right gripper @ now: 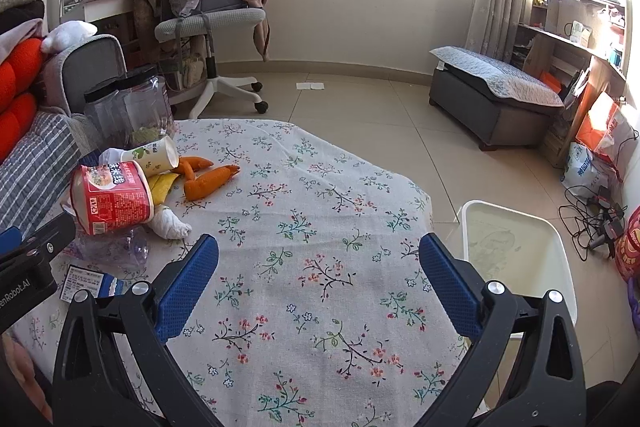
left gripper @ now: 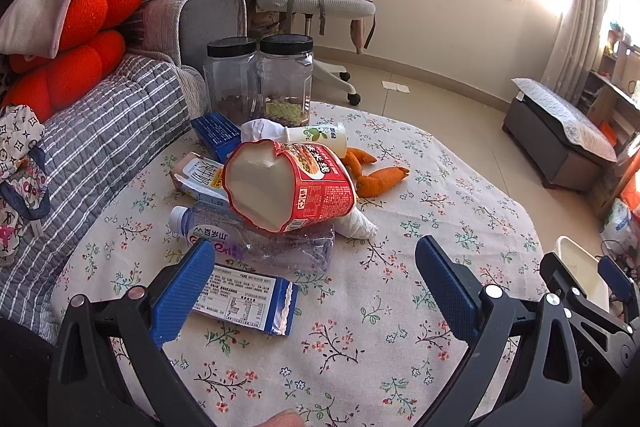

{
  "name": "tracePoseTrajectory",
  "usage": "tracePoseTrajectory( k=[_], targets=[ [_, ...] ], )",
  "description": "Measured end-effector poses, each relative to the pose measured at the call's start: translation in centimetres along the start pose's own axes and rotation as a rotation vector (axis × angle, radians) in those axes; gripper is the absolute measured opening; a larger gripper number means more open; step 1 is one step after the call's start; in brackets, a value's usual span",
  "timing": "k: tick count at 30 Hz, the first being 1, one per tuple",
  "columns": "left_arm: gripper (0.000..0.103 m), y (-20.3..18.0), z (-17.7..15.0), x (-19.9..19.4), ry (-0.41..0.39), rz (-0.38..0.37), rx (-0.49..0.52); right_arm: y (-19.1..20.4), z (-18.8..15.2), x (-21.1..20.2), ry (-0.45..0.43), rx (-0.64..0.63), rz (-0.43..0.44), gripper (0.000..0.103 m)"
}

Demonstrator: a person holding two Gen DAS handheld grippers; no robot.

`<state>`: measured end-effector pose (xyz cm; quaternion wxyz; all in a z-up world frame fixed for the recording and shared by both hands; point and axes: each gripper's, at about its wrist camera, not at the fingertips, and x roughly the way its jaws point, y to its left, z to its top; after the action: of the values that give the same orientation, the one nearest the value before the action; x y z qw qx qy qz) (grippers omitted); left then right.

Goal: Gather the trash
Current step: 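Grasp the white milk carton with the left tool while the right tool approaches the tissue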

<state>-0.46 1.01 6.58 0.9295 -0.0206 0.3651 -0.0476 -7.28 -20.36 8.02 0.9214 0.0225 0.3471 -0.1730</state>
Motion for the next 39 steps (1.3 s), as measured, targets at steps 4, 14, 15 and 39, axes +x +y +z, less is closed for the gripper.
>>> tracePoseTrajectory(
  k=[4, 14, 15, 39],
  targets=[
    [0.098, 1.5, 1.9, 0.7, 0.014, 0.056, -0.019, -0.5, 0.9, 1.2, 0.096, 0.020, 0.055, 0.096],
    [0.097, 11.0, 13.3, 2.0, -0.022, 0.099, -0.143, -3.4, 3.0, 3.9, 0.216, 0.070, 0.159, 0.096],
    [0.097, 11.8, 13.5, 3.2, 0.031, 0.064, -0.165, -3.7, 2.7, 4.7, 0.241, 0.093, 0.170, 0.096],
    [0.097, 17.2, 9.1, 22.4, 0.650, 0.090, -0.705, -4.5, -0.2, 11.3, 0.466, 0.224, 0.252, 0.096]
  ],
)
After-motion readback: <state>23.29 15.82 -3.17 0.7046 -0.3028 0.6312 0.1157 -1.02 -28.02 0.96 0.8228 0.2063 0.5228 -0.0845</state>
